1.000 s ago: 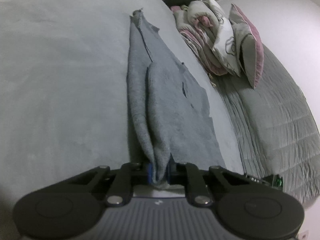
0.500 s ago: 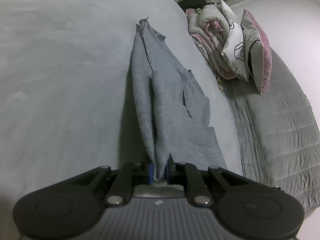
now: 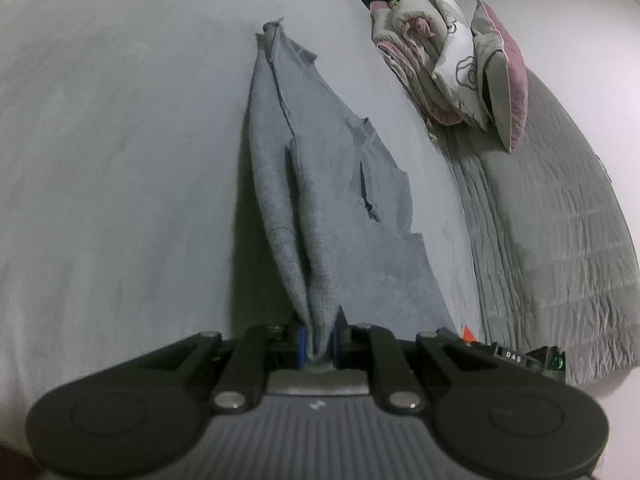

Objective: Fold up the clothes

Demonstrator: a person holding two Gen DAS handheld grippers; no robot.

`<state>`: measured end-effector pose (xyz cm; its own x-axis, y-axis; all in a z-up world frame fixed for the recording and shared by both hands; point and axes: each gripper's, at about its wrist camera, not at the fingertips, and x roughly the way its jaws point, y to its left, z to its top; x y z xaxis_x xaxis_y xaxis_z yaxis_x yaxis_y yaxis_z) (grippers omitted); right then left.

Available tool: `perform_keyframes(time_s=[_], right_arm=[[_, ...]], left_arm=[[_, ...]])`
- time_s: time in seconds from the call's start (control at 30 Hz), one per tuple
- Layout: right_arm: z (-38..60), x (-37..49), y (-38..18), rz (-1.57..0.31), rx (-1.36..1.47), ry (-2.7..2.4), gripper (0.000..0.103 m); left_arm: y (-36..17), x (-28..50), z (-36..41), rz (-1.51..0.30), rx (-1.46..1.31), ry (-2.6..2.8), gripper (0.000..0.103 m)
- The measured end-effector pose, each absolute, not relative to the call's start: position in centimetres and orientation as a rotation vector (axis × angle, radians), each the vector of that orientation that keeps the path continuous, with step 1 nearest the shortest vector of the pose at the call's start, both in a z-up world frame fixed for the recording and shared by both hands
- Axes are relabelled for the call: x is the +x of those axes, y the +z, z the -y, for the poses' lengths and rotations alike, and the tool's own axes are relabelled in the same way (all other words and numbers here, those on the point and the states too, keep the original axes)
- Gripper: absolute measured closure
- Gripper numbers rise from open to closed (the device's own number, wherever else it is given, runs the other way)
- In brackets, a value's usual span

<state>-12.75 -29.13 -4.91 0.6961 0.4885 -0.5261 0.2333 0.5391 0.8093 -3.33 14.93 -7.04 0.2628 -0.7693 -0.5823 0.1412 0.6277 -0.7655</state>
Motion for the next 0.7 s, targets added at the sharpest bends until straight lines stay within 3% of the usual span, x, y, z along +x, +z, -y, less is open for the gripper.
perform_keyframes(time_s=[0.3, 0.7], right_arm=[[27.9, -16.1, -5.0, -0.825, 0.996, 0.201, 0.085], [29.3, -16.3, -9.4, -0.835, 1.12, 0.214, 0.085]], left_arm=[[-7.9, -7.4, -16.7, -1.156, -0.666, -0.69, 0.092], [-12.5, -7.7, -18.3, -1.193, -0.843, -0.699, 0.092]])
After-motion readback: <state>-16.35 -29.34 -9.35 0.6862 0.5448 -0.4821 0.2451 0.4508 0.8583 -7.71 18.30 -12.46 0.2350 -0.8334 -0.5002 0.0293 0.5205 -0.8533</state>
